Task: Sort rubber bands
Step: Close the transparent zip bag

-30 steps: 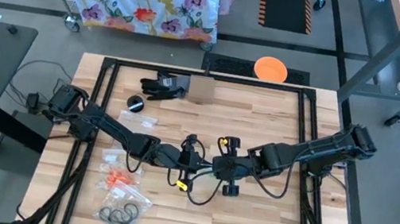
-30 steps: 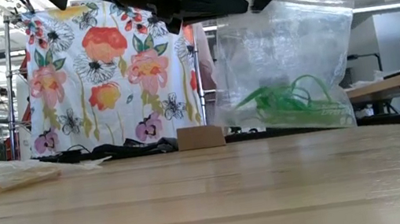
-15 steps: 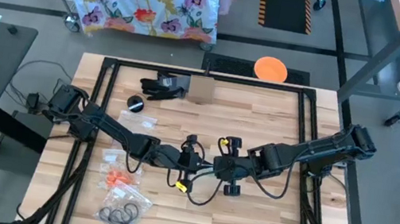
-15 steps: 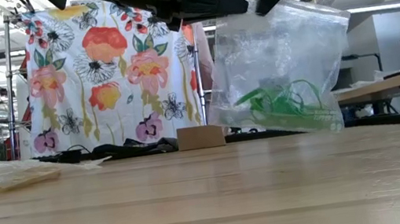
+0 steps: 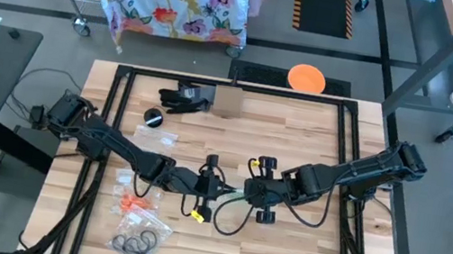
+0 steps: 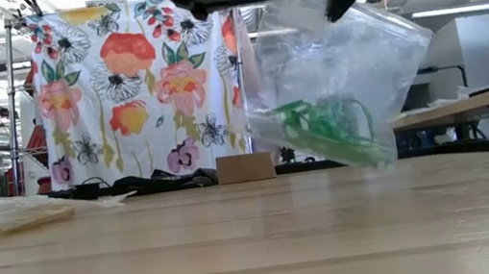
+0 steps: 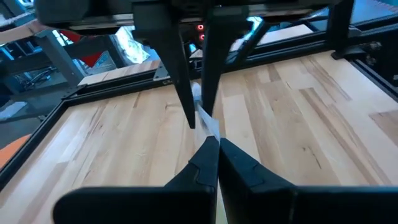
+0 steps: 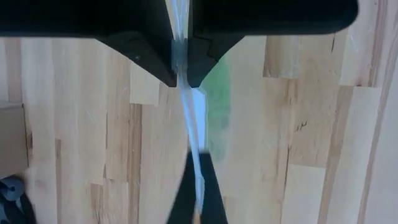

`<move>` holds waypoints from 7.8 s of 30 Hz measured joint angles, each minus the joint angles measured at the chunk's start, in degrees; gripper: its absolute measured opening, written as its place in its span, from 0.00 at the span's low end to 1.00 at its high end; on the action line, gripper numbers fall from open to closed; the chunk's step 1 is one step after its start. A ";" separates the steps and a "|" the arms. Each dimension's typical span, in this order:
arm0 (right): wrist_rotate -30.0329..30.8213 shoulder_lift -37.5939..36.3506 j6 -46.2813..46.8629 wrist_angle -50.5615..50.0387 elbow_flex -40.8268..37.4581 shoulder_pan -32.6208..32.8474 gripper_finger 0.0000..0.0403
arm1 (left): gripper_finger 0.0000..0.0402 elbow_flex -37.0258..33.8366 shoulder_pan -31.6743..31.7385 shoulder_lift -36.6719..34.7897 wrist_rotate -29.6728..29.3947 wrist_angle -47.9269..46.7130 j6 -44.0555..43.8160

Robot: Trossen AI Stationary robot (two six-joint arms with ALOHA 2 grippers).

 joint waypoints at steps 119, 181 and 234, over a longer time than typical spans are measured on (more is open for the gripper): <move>-1.09 0.11 3.13 -3.32 -0.24 -0.10 0.05 | 0.32 2.49 3.73 7.37 1.71 9.05 0.72; -3.96 0.02 10.93 -13.79 -0.13 0.31 0.07 | 0.00 2.47 -2.65 -0.78 -12.64 -9.36 2.26; 4.97 -26.10 -0.23 89.55 -68.55 2.15 0.40 | 0.00 2.47 -2.29 -1.20 -10.24 -3.92 -1.06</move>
